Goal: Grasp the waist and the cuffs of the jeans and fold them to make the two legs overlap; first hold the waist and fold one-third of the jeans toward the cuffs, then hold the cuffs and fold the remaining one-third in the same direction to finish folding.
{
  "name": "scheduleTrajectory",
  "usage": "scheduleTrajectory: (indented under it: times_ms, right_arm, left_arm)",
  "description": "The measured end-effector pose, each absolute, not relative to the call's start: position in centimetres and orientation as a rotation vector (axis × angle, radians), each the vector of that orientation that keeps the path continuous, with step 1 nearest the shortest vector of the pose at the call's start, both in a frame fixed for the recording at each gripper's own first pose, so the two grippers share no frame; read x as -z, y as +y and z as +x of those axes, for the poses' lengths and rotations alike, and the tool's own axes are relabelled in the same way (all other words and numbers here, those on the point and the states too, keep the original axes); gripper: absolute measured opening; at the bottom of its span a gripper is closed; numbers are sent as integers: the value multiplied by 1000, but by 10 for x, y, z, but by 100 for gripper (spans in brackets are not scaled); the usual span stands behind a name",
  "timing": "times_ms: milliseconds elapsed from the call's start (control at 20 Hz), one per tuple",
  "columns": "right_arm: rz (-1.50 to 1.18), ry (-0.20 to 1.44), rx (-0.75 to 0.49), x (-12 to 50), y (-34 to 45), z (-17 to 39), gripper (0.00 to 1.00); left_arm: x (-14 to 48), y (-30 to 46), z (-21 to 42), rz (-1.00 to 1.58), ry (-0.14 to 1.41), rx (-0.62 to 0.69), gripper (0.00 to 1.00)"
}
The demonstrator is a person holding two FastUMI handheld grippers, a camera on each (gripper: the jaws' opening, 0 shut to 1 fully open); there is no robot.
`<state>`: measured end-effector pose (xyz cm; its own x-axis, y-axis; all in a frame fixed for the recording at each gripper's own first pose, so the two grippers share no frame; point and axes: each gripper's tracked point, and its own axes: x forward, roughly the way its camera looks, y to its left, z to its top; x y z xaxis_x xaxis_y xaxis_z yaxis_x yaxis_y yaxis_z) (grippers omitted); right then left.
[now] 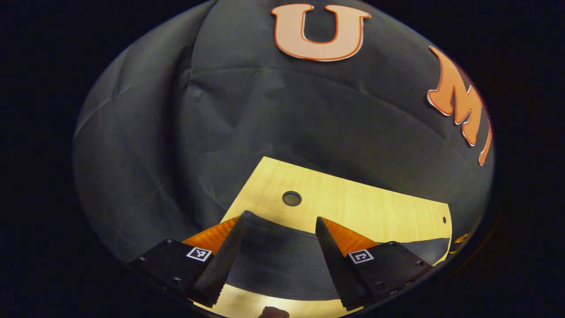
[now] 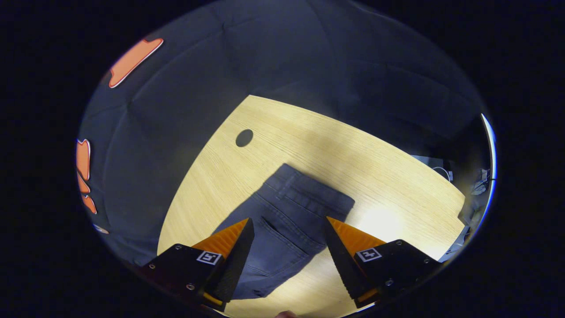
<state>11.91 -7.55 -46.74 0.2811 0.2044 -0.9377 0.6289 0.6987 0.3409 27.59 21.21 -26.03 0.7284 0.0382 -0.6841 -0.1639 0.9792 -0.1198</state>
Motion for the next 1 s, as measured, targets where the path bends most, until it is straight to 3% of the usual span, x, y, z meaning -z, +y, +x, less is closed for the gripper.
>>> scheduleTrajectory:
  times_ms: [450, 900, 950, 1000]
  right_arm:
    - [771, 1367, 337, 499, -68, 90, 97]
    - [700, 1394, 321, 516, -57, 86, 96]
    - [681, 1392, 314, 519, -60, 86, 93]
    - [669, 1391, 302, 525, -60, 85, 81]
  left_arm:
    - [165, 156, 247, 94, 488, 53, 96]
    - [93, 105, 203, 140, 286, 85, 91]
    - [90, 97, 198, 131, 280, 86, 91]
    - [91, 89, 193, 126, 277, 88, 91]
